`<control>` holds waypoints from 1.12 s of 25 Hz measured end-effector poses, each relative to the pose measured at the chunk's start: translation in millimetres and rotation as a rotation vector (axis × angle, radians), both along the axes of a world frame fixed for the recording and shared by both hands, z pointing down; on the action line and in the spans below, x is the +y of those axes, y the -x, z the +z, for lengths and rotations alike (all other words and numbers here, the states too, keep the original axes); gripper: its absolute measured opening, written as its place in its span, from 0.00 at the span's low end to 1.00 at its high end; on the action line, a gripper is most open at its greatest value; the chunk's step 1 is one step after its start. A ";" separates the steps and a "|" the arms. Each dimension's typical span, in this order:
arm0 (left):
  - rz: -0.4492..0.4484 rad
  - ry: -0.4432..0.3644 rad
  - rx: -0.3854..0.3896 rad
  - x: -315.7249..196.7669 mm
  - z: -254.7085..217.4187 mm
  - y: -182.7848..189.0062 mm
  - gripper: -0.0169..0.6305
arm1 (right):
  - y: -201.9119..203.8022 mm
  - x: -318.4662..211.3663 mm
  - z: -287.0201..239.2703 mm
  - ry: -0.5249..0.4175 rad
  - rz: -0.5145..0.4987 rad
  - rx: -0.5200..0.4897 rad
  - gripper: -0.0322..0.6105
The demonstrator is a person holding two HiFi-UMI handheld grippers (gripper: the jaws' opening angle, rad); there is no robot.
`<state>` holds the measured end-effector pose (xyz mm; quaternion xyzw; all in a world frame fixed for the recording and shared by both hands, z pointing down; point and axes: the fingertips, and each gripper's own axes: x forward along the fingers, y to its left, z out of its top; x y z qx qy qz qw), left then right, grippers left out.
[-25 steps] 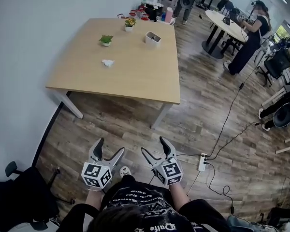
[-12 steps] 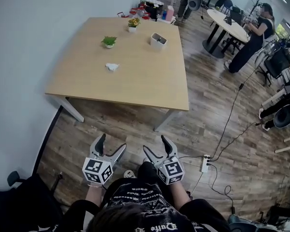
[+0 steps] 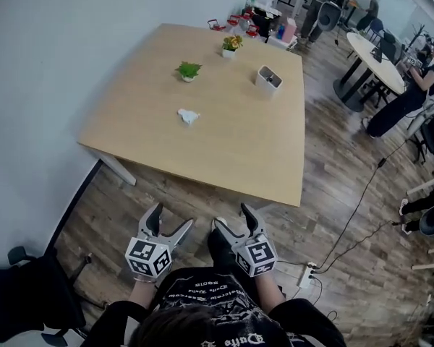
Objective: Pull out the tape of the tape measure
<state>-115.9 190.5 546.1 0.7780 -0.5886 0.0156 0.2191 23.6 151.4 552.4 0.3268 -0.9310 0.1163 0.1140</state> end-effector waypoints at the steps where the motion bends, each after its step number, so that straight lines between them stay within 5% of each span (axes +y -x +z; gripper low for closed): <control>1: -0.021 0.007 -0.002 -14.7 0.5 3.7 0.70 | 4.3 -16.4 -1.7 -0.005 -0.023 0.005 0.64; 6: -0.138 0.027 -0.002 -90.4 0.4 13.7 0.69 | 14.3 -92.7 -4.7 -0.027 -0.167 0.058 0.64; 15: -0.234 0.045 -0.011 -186.9 -3.8 6.9 0.69 | 12.4 -202.5 -11.0 -0.028 -0.250 0.021 0.64; 21: -0.286 0.057 -0.013 -216.3 1.3 6.0 0.69 | 18.0 -233.3 1.0 -0.043 -0.347 0.066 0.64; 28: -0.277 0.070 -0.017 -234.5 2.4 4.6 0.69 | 18.7 -257.0 -3.4 0.005 -0.326 -0.002 0.64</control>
